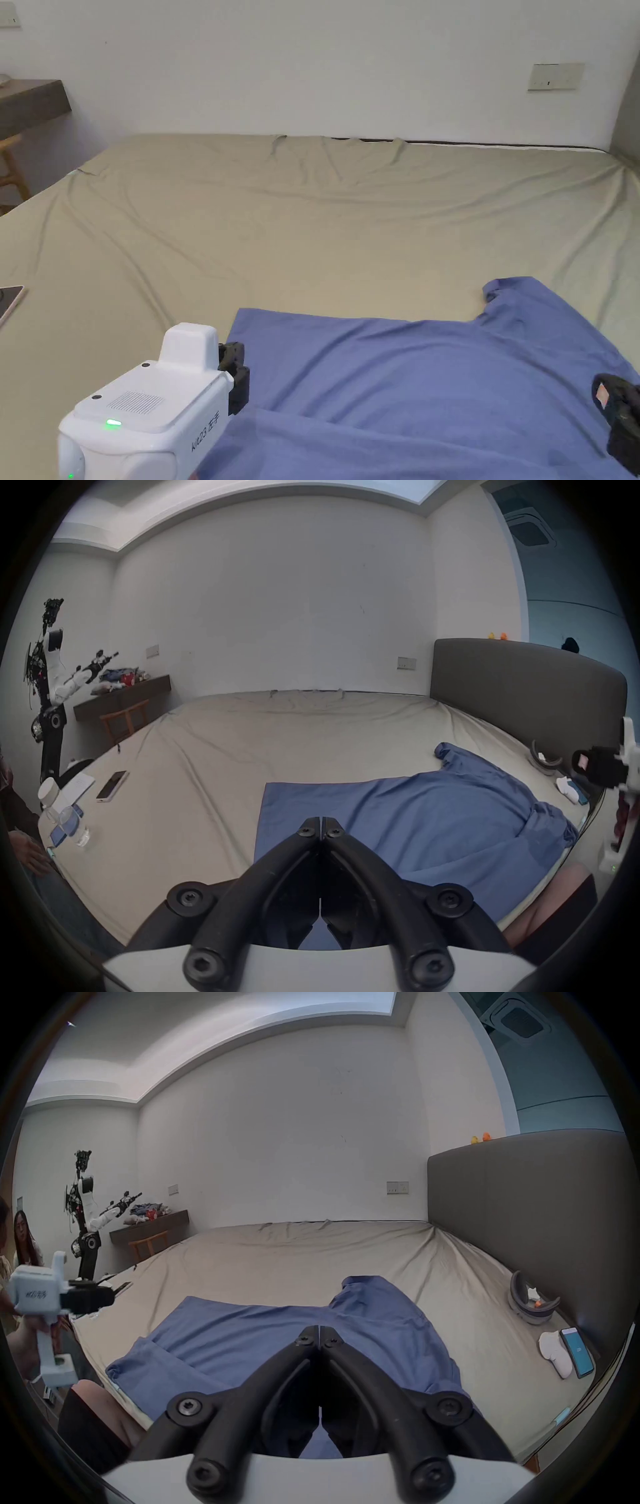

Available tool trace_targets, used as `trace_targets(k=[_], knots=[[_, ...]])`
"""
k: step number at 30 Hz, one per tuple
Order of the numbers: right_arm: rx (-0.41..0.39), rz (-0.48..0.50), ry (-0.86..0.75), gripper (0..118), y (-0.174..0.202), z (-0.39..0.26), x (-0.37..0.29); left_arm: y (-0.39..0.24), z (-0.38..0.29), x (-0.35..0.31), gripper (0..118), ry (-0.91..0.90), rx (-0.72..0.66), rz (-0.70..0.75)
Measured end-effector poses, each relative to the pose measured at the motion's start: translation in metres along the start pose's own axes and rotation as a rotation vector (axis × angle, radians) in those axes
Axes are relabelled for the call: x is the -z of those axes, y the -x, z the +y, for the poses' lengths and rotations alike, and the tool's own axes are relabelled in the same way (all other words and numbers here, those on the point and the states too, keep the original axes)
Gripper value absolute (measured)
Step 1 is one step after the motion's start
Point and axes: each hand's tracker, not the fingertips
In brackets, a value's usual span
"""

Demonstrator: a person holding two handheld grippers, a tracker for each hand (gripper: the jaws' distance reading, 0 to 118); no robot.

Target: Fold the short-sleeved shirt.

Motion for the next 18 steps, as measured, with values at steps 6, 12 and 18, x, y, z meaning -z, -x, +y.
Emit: trace_targets(k=[6, 12, 18], knots=[[-0.051, 0.031, 0.017, 0, -0.005, -0.004, 0.017, 0.037, 0.052, 0.103, 18, 0.113, -0.152, -0.094], [-0.077, 0.043, 0.054, 0, -0.008, -0.009, 0.027, 0.087, 0.077, 0.242, 102, 0.342, -0.242, -0.016], [-0.076, 0.023, 0.109, 0, -0.018, -0.014, 0.031, 0.100, 0.040, 0.314, 93, 0.531, -0.259, -0.001]])
